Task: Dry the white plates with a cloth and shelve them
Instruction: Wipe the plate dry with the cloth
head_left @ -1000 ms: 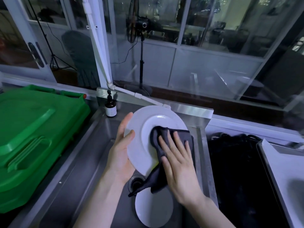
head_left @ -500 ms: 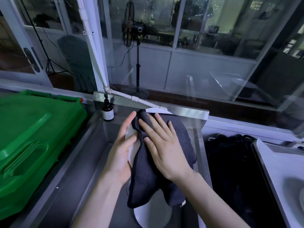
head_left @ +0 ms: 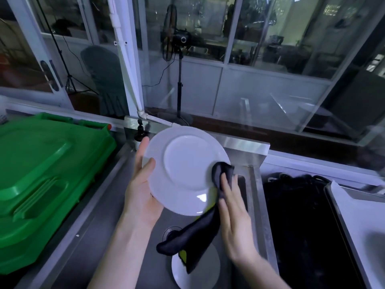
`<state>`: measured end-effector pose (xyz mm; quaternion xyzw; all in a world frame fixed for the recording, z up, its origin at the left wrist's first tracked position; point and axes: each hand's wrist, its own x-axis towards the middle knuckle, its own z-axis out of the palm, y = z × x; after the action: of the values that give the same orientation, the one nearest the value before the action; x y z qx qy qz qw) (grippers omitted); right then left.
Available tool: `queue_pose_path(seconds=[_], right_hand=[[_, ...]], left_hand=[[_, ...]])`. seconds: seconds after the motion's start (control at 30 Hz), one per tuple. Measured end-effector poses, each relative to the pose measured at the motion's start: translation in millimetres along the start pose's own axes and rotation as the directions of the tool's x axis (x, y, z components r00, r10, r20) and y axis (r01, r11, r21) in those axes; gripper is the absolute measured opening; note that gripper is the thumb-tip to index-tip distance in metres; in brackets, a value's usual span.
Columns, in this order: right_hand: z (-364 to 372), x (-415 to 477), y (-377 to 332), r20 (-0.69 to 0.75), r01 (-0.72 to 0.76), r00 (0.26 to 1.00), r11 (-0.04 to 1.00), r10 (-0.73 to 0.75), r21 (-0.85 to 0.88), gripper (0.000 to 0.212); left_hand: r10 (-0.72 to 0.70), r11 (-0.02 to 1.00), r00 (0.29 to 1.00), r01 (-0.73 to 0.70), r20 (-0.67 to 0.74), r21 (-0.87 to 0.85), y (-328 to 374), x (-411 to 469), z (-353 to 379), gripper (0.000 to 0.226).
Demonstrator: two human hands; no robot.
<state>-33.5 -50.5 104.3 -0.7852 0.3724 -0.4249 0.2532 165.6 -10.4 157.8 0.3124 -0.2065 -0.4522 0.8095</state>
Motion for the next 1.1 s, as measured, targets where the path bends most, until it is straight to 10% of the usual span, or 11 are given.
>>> queue_pose_path(seconds=[0.37, 0.7, 1.1], right_hand=[[28.6, 1.3, -37.0, 0.197, 0.501, 0.865, 0.797, -0.461, -0.337, 0.043], [-22.1, 58.6, -4.3, 0.064, -0.152, 0.988, 0.968, 0.142, 0.2, 0.042], [-17.3, 91.8, -47.4, 0.419, 0.418, 0.863, 0.863, -0.28, -0.284, 0.044]], left_hand=[[-0.006, 0.991, 0.997, 0.017, -0.076, 0.135, -16.6, 2.8, 14.6, 0.047], [-0.119, 0.992, 0.991, 0.116, 0.066, 0.054, -3.0, -9.9, 5.4, 0.051], [-0.164, 0.98, 0.978, 0.147, 0.126, 0.131, -9.1, -14.3, 19.8, 0.058]])
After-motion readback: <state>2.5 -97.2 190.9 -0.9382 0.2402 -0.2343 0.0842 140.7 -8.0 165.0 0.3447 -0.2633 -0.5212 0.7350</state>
